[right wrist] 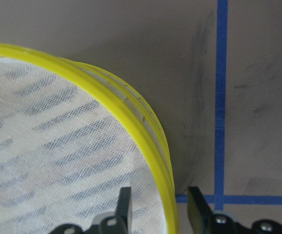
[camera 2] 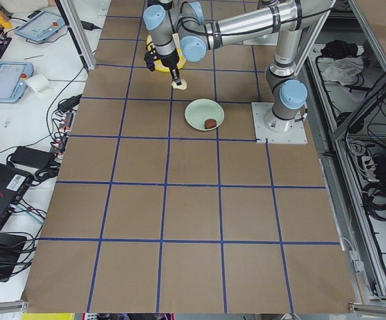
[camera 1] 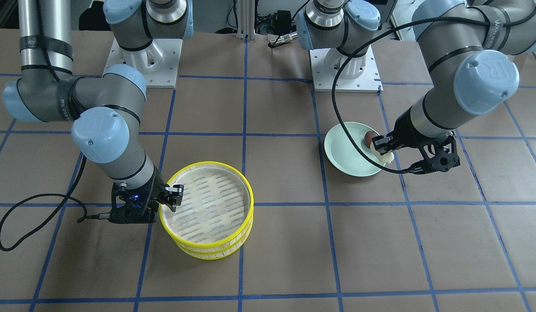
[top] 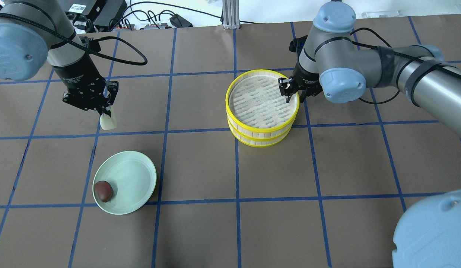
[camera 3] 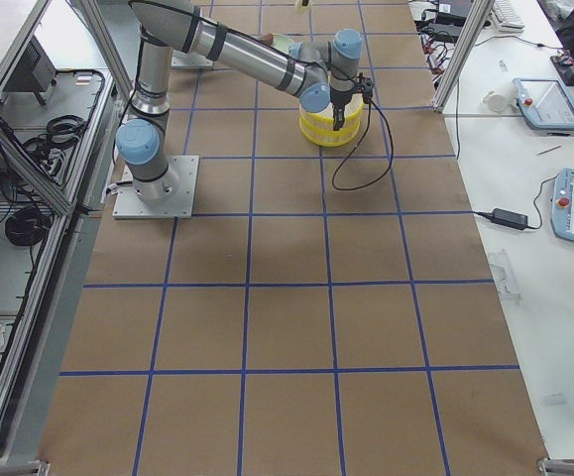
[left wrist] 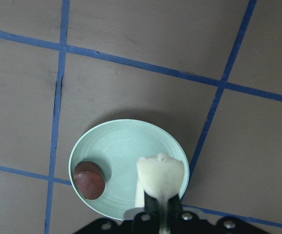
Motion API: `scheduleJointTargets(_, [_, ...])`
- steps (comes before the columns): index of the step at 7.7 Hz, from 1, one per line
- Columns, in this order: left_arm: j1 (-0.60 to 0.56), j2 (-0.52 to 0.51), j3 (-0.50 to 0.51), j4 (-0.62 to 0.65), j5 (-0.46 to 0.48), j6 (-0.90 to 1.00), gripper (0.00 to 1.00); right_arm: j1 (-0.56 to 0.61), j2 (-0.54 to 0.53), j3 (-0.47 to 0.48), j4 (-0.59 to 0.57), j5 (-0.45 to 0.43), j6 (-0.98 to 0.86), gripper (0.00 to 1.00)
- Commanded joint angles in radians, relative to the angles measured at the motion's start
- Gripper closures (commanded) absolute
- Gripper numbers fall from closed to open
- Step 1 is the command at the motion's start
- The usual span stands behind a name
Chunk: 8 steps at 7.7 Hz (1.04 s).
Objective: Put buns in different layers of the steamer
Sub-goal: 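Grip the top steamer tier rim with the right gripper and lift it aside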
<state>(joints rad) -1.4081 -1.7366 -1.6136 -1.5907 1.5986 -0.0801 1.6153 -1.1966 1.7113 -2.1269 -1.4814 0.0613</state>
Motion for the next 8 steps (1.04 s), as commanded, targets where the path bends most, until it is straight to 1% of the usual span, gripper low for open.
scheduleJointTargets(1, [0.000, -0.001, -0.002, 0.000, 0.004, 0.000, 1.00, 0.000, -0.004, -0.004, 0.004, 0.012, -0.003, 0.71])
scheduleJointTargets(3, [0.000, -0.001, -0.002, 0.002, 0.007, 0.000, 1.00, 0.000, -0.003, -0.004, 0.008, 0.006, -0.014, 0.95])
scheduleJointTargets(4, [0.000, 0.000, 0.000, 0.002, 0.007, 0.000, 1.00, 0.000, -0.008, -0.009, 0.015, -0.005, -0.012, 1.00])
scheduleJointTargets(6, [-0.002, 0.006, 0.012, 0.002, 0.000, -0.013, 1.00, -0.002, -0.017, -0.016, 0.031, -0.042, -0.014, 1.00])
scheduleJointTargets(7, [-0.003, 0.008, 0.014, 0.002, 0.000, -0.015, 1.00, -0.011, -0.032, -0.034, 0.069, -0.036, -0.015, 1.00])
scheduleJointTargets(8, [-0.018, 0.012, 0.015, 0.009, 0.000, -0.015, 1.00, -0.014, -0.055, -0.074, 0.143, -0.040, -0.017, 1.00])
